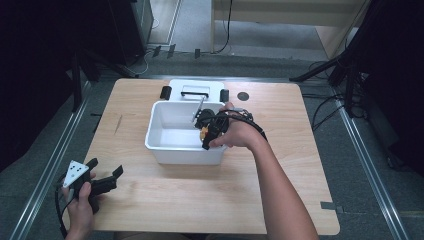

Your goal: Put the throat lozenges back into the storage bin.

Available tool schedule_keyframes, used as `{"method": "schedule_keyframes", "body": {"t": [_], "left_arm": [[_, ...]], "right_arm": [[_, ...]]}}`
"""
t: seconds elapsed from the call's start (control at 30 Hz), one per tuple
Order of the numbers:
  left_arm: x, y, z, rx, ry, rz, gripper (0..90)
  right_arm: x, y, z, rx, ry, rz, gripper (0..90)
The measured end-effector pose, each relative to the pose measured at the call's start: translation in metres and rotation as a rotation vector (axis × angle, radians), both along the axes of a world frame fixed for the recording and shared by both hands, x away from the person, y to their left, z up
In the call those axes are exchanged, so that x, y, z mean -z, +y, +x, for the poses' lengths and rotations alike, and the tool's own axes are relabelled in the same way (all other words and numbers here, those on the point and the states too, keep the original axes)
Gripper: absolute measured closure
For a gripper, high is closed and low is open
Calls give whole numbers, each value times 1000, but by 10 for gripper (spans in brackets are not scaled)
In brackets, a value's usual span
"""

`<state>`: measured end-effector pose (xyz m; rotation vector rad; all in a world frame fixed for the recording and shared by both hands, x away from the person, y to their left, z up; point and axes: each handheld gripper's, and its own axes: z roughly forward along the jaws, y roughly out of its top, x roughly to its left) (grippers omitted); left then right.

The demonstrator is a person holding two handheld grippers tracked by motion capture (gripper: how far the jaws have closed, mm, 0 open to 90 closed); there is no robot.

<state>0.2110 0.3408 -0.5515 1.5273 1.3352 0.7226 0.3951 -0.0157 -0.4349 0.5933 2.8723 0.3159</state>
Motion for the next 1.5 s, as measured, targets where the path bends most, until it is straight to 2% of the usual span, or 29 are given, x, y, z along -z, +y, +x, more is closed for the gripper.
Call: {"method": "schedule_keyframes", "body": {"t": [0.33, 0.8, 0.97, 1.1, 1.2, 1.5], "left_arm": [[0, 0, 0, -2, 5, -3, 0], [0, 0, 0, 1, 11, 0, 0], [0, 0, 0, 1, 12, 0, 0], [0, 0, 0, 1, 11, -1, 0], [0, 0, 0, 1, 11, 0, 0], [0, 0, 0, 0, 12, 0, 0]], "right_arm": [[0, 2, 0, 35, -2, -43, 201], [-2, -1, -2, 49, 19, -32, 185], [-3, -2, -3, 39, 24, -21, 253], [-6, -3, -4, 36, 25, -5, 261], [-11, -4, -6, 47, 22, 25, 264], [-32, -16, -11, 67, -5, 61, 265]]}}
